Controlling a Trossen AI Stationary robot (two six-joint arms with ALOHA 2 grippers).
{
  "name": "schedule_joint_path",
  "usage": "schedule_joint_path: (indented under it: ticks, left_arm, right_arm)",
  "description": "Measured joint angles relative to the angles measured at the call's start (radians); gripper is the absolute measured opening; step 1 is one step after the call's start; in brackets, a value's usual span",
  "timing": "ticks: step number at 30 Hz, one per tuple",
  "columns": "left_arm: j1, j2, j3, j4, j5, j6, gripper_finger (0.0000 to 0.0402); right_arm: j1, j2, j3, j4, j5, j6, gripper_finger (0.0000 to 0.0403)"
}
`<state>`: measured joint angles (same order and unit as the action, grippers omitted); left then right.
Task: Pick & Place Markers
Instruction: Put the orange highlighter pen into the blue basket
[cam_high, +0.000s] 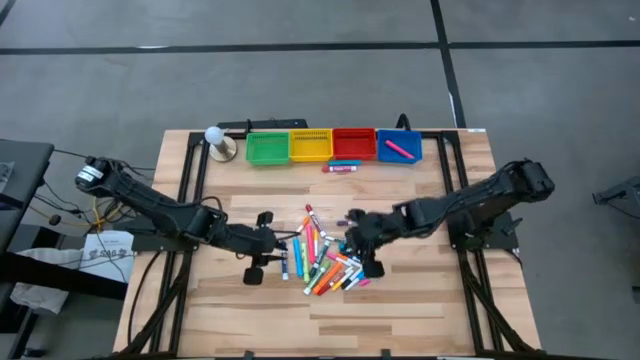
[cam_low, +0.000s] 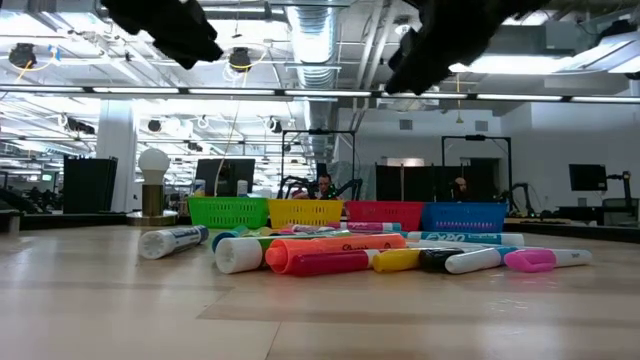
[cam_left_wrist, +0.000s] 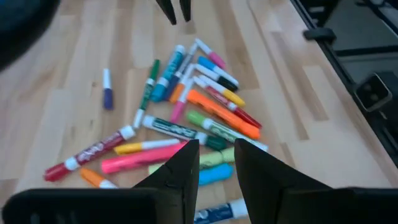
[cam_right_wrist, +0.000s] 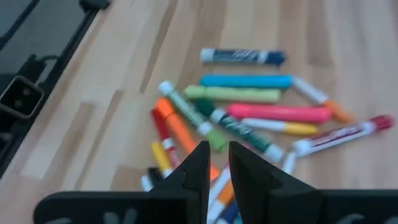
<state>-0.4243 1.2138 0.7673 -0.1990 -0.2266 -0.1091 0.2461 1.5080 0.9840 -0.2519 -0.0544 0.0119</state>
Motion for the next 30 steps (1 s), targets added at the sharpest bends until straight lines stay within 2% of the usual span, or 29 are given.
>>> schedule_joint_path:
  ticks: [6, 10, 16, 26, 30]
  left_arm:
    - [-0.016, 0.0, -0.006, 0.039, -0.001, -0.01, 0.0102]
    - [-0.016, 0.0, -0.006, 0.082, -0.003, -0.014, 0.0102]
    - [-0.015, 0.0, -0.006, 0.096, -0.006, -0.102, 0.0102]
    - [-0.015, 0.0, -0.006, 0.116, -0.005, -0.113, 0.0102]
    - [-0.015, 0.0, -0.006, 0.119, -0.005, -0.113, 0.0102]
  right_arm:
    - [0.055, 0.098, 0.036, 0.003, 0.002, 0.109, 0.0051]
    - [0.067, 0.157, 0.067, 0.0, 0.002, 0.091, 0.0051]
    - [0.074, 0.25, 0.123, -0.016, 0.002, 0.059, 0.0051]
    - [0.055, 0.283, 0.17, -0.081, 0.002, -0.011, 0.0052]
    - [0.05, 0.289, 0.17, -0.095, 0.001, -0.026, 0.0064]
